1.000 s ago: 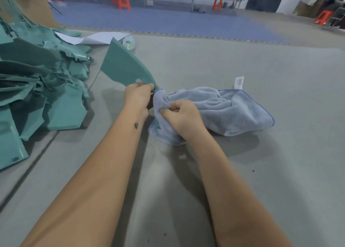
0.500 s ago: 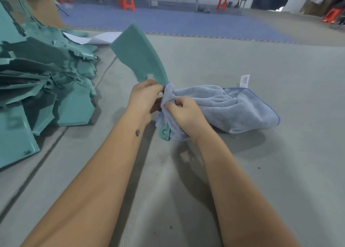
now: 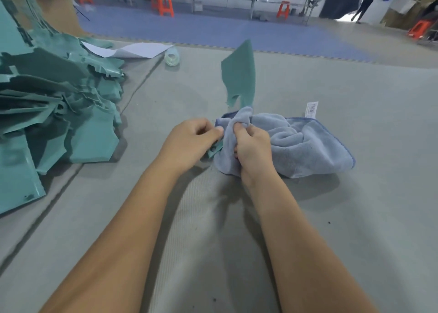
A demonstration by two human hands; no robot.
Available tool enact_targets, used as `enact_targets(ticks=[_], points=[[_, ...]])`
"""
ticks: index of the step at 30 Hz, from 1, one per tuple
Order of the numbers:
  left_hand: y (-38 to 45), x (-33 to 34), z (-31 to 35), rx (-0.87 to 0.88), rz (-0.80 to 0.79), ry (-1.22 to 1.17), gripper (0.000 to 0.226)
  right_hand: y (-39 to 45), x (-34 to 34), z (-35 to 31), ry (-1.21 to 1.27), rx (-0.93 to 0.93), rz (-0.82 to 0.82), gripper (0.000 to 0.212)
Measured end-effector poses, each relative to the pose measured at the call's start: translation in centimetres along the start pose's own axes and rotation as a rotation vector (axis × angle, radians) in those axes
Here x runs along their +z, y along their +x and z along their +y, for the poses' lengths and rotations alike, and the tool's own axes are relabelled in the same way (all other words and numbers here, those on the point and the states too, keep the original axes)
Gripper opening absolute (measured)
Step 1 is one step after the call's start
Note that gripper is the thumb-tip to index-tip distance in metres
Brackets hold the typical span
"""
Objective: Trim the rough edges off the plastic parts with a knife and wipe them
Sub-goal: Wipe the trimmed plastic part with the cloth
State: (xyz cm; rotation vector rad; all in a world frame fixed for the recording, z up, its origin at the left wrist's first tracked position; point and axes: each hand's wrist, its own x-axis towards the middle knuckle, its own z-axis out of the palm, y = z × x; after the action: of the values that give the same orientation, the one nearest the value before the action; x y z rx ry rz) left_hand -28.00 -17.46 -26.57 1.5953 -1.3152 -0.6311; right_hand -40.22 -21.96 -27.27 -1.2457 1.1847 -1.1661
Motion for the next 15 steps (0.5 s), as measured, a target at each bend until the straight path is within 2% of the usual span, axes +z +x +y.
enact_targets(ticks=[4,7,8,11,15], points=[[-0.4,-0.2,0.3,0.193,0.012,0.425,0.031,-0.1,0.2,-0.1,-0.015,-0.009,0.016,0.029],[-0.5,-0.2,0.3,0.111,-0.039,0.482,0.044,0.0,0.1,-0.2,0.02,0.002,0.005,0.03],[-0.5,-0.1,0.3,0.071,-0.104,0.422,0.049,0.0,0.0,-0.2,0.027,0.009,0.009,0.032],[-0.7,0.0,0.6,0.06,-0.225,0.014,0.047,0.1,0.0,-0.3,0.105,0.051,0.001,0.034],[-0.8,-0.3,1.5,0.094,-0.323,-0.102,0.036,0.2,0.2,-1.1,0.236,0.116,0.061,0.032]])
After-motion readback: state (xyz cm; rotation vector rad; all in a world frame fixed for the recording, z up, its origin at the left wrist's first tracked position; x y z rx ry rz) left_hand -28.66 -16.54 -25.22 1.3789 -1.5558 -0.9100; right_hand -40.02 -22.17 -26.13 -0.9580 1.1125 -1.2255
